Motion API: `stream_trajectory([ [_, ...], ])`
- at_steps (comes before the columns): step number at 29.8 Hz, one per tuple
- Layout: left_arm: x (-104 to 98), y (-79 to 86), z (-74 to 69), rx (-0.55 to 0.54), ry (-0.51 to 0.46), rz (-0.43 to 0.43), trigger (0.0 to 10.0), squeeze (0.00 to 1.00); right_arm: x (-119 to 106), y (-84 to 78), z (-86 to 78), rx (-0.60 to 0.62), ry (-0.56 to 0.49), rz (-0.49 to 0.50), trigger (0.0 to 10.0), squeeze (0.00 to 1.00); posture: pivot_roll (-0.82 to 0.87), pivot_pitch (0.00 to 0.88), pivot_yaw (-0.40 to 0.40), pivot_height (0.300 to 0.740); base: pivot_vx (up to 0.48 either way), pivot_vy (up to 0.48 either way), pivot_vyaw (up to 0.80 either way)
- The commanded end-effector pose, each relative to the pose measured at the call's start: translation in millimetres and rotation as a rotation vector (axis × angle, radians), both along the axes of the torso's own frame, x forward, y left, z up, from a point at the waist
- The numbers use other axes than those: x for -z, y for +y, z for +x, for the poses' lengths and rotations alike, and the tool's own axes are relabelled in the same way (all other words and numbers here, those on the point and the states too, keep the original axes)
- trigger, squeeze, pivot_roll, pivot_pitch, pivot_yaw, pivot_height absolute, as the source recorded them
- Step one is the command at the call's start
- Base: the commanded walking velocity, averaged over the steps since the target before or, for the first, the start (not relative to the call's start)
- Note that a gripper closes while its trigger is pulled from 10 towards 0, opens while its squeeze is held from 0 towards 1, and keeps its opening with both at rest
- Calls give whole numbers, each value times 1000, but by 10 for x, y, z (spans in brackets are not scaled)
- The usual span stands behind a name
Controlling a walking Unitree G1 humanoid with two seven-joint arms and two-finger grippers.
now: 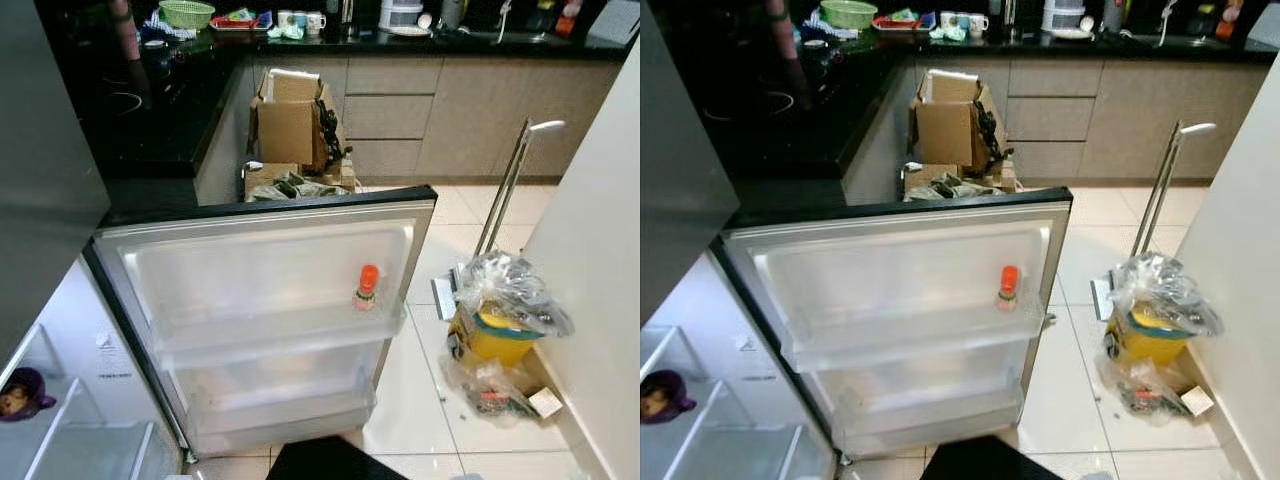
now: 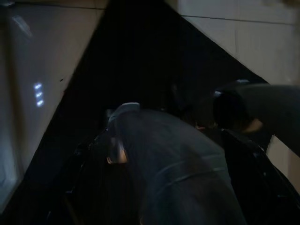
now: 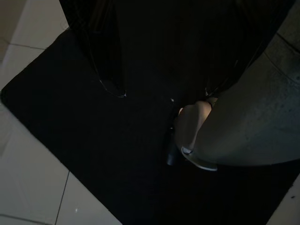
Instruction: Restocking fridge
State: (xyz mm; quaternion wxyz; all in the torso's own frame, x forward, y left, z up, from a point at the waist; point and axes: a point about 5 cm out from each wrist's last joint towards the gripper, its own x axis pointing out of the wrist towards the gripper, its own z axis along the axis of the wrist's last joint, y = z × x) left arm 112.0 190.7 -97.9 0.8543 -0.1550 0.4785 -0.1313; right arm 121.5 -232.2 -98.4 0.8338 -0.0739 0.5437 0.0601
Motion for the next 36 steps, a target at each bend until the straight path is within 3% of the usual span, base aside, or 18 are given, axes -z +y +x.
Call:
stream_trajectory([
  [1, 36, -26, -75, -24, 29, 6, 10000, 0, 14, -5, -48, -16, 18, -8, 10000, 0, -15, 0, -19, 740, 0, 0, 0],
  [8, 99, -22, -155, -52, 77, 119, 10000, 0, 12, -12, -44, -35, 12, -25, 10000, 0, -18, 0, -27, 740, 0, 0, 0],
  [14, 125, -29, -156, 10, 97, 230, 10000, 0, 48, 91, -85, -101, 39, -22, 10000, 0, -28, 0, -16, 740, 0, 0, 0],
  [20, 102, -106, 0, 35, 70, 245, 10000, 0, 28, 87, -5, -107, 31, -38, 10000, 0, -21, 0, -16, 740, 0, 0, 0],
  [26, 92, -133, 50, 51, 56, 252, 10000, 0, 12, 77, 43, -90, 17, -46, 10000, 0, -23, 0, -17, 740, 0, 0, 0],
  [36, 148, -158, -125, 90, 123, 258, 10000, 0, 1, 35, 57, -75, 12, -66, 10000, 0, -55, 0, -6, 740, 0, 0, 0],
])
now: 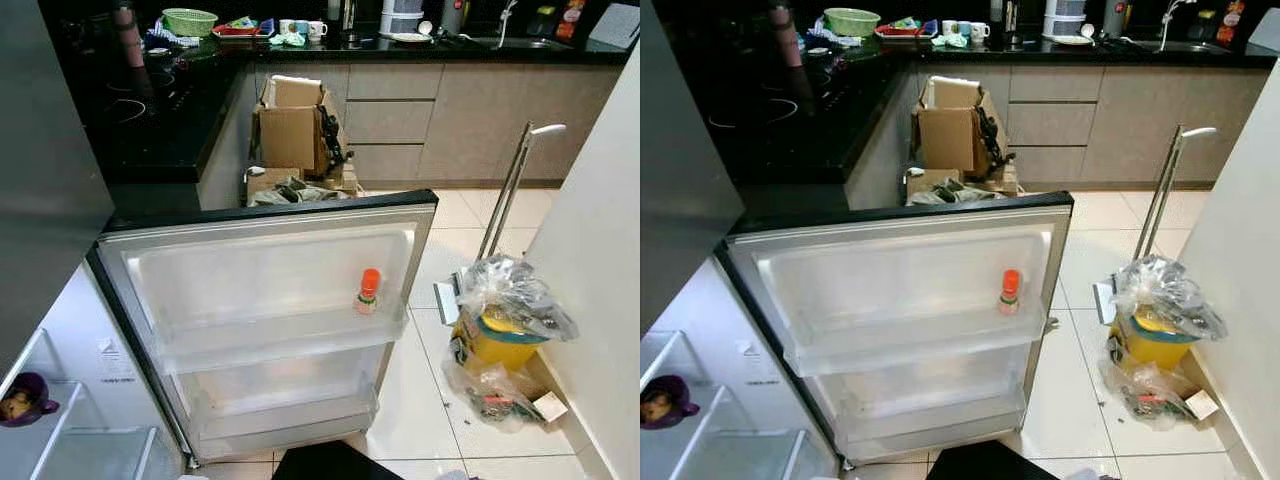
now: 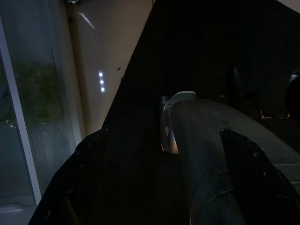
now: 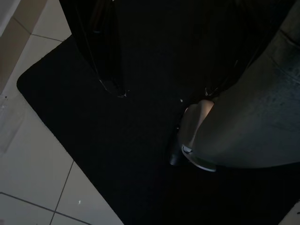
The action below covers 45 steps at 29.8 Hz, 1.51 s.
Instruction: Restocking fridge
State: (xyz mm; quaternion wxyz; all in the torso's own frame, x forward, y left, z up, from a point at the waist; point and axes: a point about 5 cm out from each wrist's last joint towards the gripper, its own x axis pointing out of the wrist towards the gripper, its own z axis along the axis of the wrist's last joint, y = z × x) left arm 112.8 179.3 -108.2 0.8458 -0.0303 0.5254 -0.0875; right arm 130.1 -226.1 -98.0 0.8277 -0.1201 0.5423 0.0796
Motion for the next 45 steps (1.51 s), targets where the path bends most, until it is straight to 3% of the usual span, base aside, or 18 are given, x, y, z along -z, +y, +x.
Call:
stream_trajectory([
  [1, 49, -45, -152, 25, 65, -9, 10000, 0, 8, -34, -44, 10, 13, -13, 10000, 0, -55, 0, -6, 740, 0, -277, 0],
  [16, 42, -70, -117, 23, 62, -30, 10000, 0, 28, -33, -115, 21, 35, 15, 10000, 0, -61, 0, -6, 740, 0, -359, 0],
  [38, 60, -91, -187, 2, 78, -45, 10000, 0, 19, -122, -160, 34, 54, 16, 10000, 0, -69, 0, -11, 740, 0, -407, 761],
  [45, 60, -114, -180, 3, 76, -51, 10000, 0, 11, -159, -158, 46, 46, -12, 10000, 0, -71, 0, -12, 740, 0, -408, 69],
])
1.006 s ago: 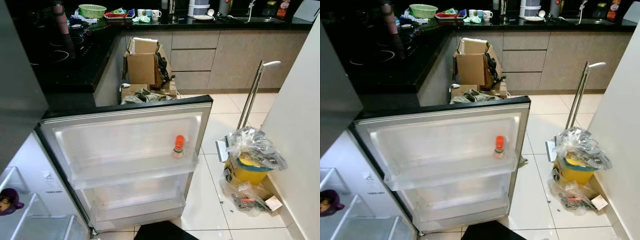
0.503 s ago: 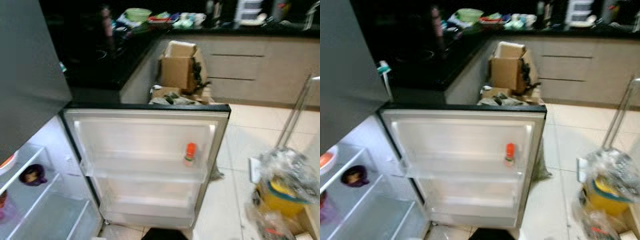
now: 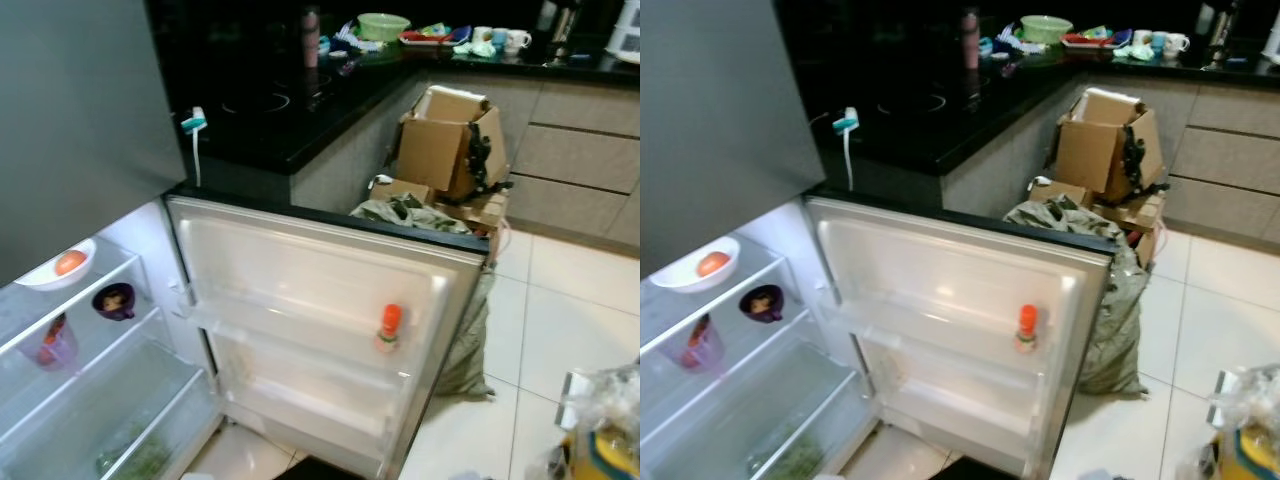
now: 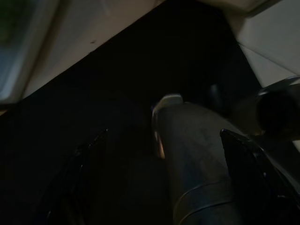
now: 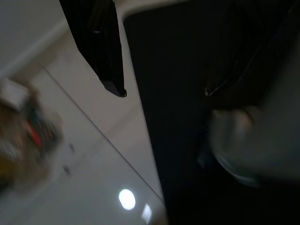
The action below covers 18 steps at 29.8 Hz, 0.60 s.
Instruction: Restocking fridge
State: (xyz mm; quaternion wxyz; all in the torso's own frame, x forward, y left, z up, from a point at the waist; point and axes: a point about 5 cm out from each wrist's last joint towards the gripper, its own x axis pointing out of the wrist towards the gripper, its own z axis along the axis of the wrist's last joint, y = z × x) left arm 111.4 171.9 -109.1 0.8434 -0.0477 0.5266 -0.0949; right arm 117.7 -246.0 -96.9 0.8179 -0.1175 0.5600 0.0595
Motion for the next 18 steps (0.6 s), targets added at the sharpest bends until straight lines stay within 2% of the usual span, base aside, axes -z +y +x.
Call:
stream_trajectory([
  [1, 51, -41, -165, 9, 69, -15, 10000, 0, 20, 37, -33, 9, 9, 11, 10000, 0, -71, 0, -12, 740, 0, -409, 0],
  [14, 52, -61, -169, 6, 68, -22, 10000, 0, 6, -10, -22, 48, -6, -2, 10000, 0, -71, 0, -19, 740, 0, -408, 0],
  [15, 52, -63, -168, 5, 68, -23, 10000, 0, -20, -13, 46, 48, -39, 16, 10000, 0, -71, 0, -19, 740, 0, -409, 681],
  [18, 52, -64, -168, 4, 67, -23, 10000, 0, -31, -15, 74, 40, -49, 18, 10000, 0, -71, 0, -19, 740, 0, -409, 681],
])
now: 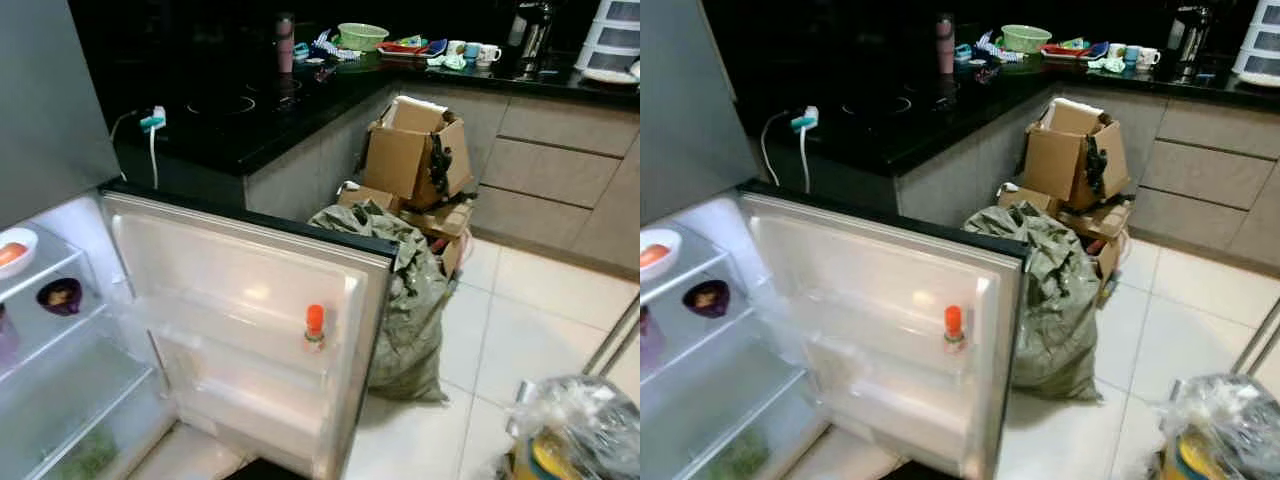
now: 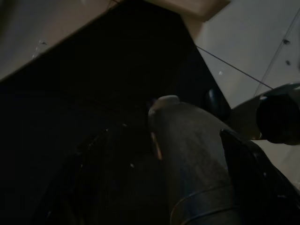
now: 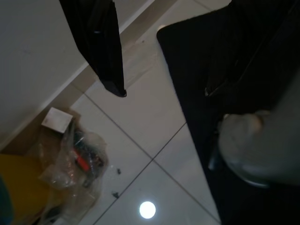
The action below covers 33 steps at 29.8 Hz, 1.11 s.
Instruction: Restocking fridge
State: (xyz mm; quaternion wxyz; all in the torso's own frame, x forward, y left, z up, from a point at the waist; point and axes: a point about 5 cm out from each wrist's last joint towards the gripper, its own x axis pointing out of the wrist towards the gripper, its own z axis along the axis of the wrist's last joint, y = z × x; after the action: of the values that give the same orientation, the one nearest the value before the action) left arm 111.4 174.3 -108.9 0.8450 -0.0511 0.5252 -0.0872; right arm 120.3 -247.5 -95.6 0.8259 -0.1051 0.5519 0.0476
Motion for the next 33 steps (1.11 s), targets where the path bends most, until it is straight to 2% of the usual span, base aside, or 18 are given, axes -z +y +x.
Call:
stream_trajectory([
  [1, 55, -87, -166, 8, 69, -26, 10000, 0, -43, -13, 110, 9, -44, 13, 10000, 0, -73, 0, -20, 740, 0, 0, 775],
  [13, 52, -94, -152, 1, 65, -26, 10000, 0, -90, -85, 187, 57, -75, 3, 10000, 0, -70, 0, -22, 740, 0, 0, 775],
  [18, 52, -99, -150, 2, 65, -29, 10000, 0, -115, -184, 188, 98, -82, -50, 10000, 0, -70, 0, -22, 740, 0, 0, 775],
  [21, 52, -99, -151, 5, 65, -28, 10000, 0, -169, -326, 220, 128, -91, -145, 10000, 0, -70, 0, -22, 740, 0, 0, 777],
  [22, 52, -95, -152, 7, 66, -28, 10000, 0, -233, -430, 283, 171, -124, -206, 10000, 0, -71, 0, -18, 740, 0, 0, 0],
  [23, 52, -95, -152, 7, 66, -28, 10000, 0, -233, -430, 283, 171, -124, -206, 10000, 0, -71, 0, -18, 740, 0, 0, 0],
  [25, 52, -92, -154, 9, 66, -28, 10000, 0, -325, -567, 363, 246, -172, -261, 10000, 0, -71, 0, -18, 740, 0, 0, 0],
  [26, 52, -92, -154, 9, 66, -28, 10000, 0, -325, -567, 363, 246, -172, -261, 10000, 0, -71, 0, -18, 740, 0, 0, 0],
  [30, 52, -86, -158, 21, 67, -25, 10000, 0, -566, -838, 563, 420, -311, -323, 10000, 0, -69, 0, -16, 740, 0, 0, 0],
  [32, 52, -85, -158, 22, 66, -24, 10000, 0, -699, -922, 701, 512, -412, -272, 10000, 0, -69, 0, -17, 740, 0, 0, 0],
  [33, 52, -85, -158, 22, 66, -24, 10000, 0, -699, -922, 701, 512, -412, -272, 10000, 0, -69, 0, -17, 740, 0, 0, 0],
])
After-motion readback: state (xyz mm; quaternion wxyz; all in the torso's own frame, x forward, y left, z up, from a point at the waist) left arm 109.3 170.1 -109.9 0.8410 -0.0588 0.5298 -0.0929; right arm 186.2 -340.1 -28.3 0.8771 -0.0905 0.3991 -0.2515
